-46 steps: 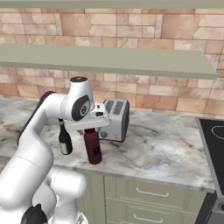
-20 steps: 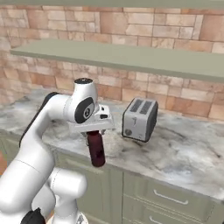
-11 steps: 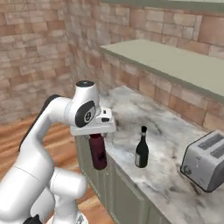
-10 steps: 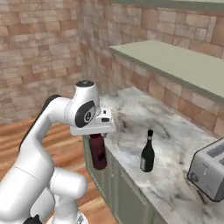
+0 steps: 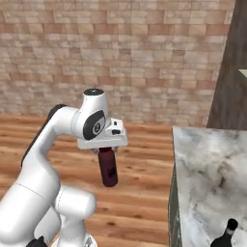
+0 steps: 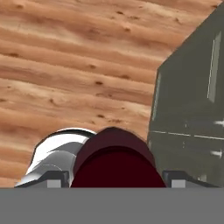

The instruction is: There is a wine glass and glass cup on the dining counter. Place the wine bottle next to the wine glass and the juice bottle next to the glass cup.

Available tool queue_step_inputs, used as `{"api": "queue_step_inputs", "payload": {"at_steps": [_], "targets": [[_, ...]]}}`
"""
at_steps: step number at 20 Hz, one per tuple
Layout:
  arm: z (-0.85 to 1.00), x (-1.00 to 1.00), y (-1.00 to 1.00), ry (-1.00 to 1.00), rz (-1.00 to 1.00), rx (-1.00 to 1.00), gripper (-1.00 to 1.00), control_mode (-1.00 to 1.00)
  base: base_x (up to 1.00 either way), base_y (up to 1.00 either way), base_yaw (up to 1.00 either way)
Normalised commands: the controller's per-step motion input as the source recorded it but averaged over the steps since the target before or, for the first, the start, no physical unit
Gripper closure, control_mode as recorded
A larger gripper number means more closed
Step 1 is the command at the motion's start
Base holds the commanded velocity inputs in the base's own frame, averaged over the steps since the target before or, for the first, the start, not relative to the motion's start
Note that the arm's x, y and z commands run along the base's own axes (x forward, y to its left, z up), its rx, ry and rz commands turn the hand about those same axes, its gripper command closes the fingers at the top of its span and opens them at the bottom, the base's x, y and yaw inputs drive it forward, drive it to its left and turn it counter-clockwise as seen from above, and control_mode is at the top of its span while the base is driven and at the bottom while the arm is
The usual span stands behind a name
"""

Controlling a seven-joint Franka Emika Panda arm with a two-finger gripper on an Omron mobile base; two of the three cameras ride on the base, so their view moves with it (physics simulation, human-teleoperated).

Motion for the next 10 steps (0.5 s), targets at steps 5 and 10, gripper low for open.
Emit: {"api": "queue_step_inputs", "payload": {"at_steps": [5, 10], "targets": [[0.0, 0.0, 0.0, 0.0, 0.0, 0.0, 1.0, 1.0, 0.0, 0.0, 1.0], [0.0, 0.0, 0.0, 0.0, 0.0, 0.0, 1.0, 1.0, 0.0, 0.0, 1.0]]}}
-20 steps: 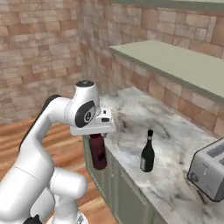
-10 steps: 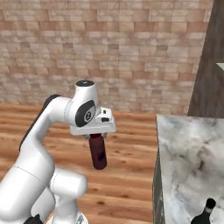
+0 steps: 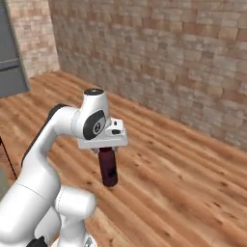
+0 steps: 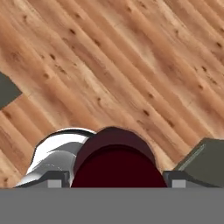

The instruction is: There is a wine glass and glass cup on the dining counter. Place the wine bottle next to the wine glass and the juice bottle next to the glass cup.

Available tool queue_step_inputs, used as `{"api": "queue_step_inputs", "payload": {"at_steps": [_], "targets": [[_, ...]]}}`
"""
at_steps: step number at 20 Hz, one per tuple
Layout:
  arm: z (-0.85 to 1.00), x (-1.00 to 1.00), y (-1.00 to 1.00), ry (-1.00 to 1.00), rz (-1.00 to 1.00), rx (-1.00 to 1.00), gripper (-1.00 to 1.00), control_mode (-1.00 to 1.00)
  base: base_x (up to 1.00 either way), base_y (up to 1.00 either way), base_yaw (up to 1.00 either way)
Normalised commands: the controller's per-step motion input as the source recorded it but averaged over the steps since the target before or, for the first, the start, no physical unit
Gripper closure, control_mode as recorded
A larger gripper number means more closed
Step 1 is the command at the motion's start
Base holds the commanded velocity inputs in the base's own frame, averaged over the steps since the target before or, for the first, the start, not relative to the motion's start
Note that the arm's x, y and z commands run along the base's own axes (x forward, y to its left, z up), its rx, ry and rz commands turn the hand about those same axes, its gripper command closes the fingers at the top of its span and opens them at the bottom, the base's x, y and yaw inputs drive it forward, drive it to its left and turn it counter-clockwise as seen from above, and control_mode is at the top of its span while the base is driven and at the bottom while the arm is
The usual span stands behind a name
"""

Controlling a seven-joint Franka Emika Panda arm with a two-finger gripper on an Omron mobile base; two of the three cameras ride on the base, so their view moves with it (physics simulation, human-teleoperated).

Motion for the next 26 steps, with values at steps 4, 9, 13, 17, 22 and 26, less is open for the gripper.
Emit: {"api": "queue_step_inputs", "payload": {"at_steps": [4, 9, 13, 17, 22, 26], "targets": [[0.0, 0.0, 0.0, 0.0, 0.0, 0.0, 1.0, 1.0, 0.0, 0.0, 1.0], [0.0, 0.0, 0.0, 0.0, 0.0, 0.0, 1.0, 1.0, 0.11, -0.01, 0.97], [0.0, 0.0, 0.0, 0.0, 0.0, 0.0, 1.0, 1.0, 0.21, -0.13, 0.84], [0.0, 0.0, 0.0, 0.0, 0.0, 0.0, 1.0, 1.0, 0.26, -0.33, 0.47], [0.0, 0.0, 0.0, 0.0, 0.0, 0.0, 1.0, 1.0, 0.32, -0.42, 0.2], [0.0, 0.0, 0.0, 0.0, 0.0, 0.0, 1.0, 1.0, 0.42, -0.55, 0.11]]}}
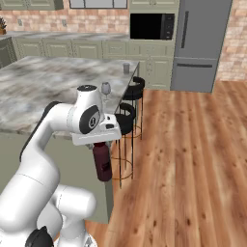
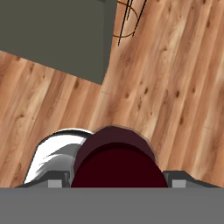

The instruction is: There is a wine glass and glass cup on the dining counter. Place the wine bottle next to the wine glass and the juice bottle next to the glass cup.

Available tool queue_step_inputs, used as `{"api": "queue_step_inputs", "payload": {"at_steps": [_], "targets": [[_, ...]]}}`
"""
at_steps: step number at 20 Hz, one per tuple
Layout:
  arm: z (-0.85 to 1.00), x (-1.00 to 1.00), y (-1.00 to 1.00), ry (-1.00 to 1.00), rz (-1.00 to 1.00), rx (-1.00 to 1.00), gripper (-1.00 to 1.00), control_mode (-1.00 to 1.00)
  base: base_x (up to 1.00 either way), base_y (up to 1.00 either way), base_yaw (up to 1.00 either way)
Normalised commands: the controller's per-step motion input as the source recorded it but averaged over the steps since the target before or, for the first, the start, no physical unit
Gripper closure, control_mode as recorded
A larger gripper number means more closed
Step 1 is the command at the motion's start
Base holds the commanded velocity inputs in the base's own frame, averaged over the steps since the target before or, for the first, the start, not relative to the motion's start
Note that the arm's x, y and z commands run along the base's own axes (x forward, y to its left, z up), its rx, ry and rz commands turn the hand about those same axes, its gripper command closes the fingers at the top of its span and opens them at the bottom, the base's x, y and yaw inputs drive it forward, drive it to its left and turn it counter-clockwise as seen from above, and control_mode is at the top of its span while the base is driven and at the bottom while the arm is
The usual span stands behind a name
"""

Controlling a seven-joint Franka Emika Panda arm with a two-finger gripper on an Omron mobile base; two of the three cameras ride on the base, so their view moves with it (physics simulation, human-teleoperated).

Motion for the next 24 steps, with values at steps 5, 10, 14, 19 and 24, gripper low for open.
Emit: {"api": "queue_step_inputs", "payload": {"at_steps": [5, 10, 14, 19, 24], "targets": [[0.0, 0.0, 0.0, 0.0, 0.0, 0.0, 1.0, 1.0, 0.44, -0.61, 0.06], [0.0, 0.0, 0.0, 0.0, 0.0, 0.0, 1.0, 1.0, 0.5, -0.63, 0.01], [0.0, 0.0, 0.0, 0.0, 0.0, 0.0, 1.0, 1.0, 0.52, -0.62, 0.02], [0.0, 0.0, 0.0, 0.0, 0.0, 0.0, 1.0, 1.0, 0.57, -0.6, 0.02], [0.0, 0.0, 0.0, 0.0, 0.0, 0.0, 1.0, 1.0, 0.64, -0.57, 0.03]]}}
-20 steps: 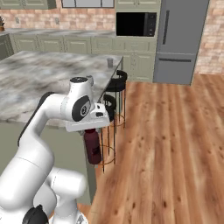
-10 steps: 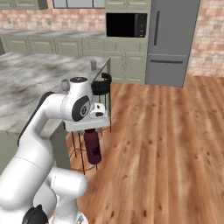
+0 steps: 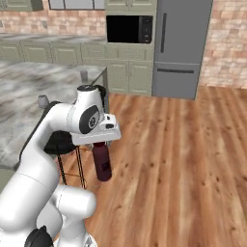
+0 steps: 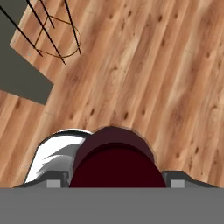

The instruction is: There is a wine glass and glass cup on the dining counter. Place the wine bottle next to the wine glass and the juice bottle next to the glass cup.

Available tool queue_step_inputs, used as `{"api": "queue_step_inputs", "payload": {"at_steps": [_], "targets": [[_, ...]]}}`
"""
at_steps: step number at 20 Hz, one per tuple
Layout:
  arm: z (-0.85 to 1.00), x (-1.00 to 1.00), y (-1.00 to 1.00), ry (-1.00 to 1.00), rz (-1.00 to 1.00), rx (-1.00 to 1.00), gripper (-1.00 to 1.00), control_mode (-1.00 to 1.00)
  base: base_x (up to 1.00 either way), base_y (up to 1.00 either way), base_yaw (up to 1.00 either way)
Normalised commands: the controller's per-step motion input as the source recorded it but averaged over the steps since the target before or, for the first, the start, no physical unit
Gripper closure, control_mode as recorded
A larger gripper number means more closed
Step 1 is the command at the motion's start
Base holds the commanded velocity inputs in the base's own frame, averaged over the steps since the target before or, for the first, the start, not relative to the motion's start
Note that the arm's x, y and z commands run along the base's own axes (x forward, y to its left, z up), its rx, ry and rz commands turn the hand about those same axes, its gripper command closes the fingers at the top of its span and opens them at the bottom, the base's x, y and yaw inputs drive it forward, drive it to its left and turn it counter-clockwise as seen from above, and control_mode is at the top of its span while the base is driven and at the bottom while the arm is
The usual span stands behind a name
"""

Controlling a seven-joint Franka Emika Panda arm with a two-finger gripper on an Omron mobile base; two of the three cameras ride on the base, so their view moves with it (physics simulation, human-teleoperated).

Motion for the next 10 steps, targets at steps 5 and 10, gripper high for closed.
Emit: {"api": "queue_step_inputs", "payload": {"at_steps": [5, 10], "targets": [[0.0, 0.0, 0.0, 0.0, 0.0, 0.0, 1.0, 1.0, 0.69, -0.55, 0.03], [0.0, 0.0, 0.0, 0.0, 0.0, 0.0, 1.0, 1.0, 0.74, -0.54, 0.04]]}}
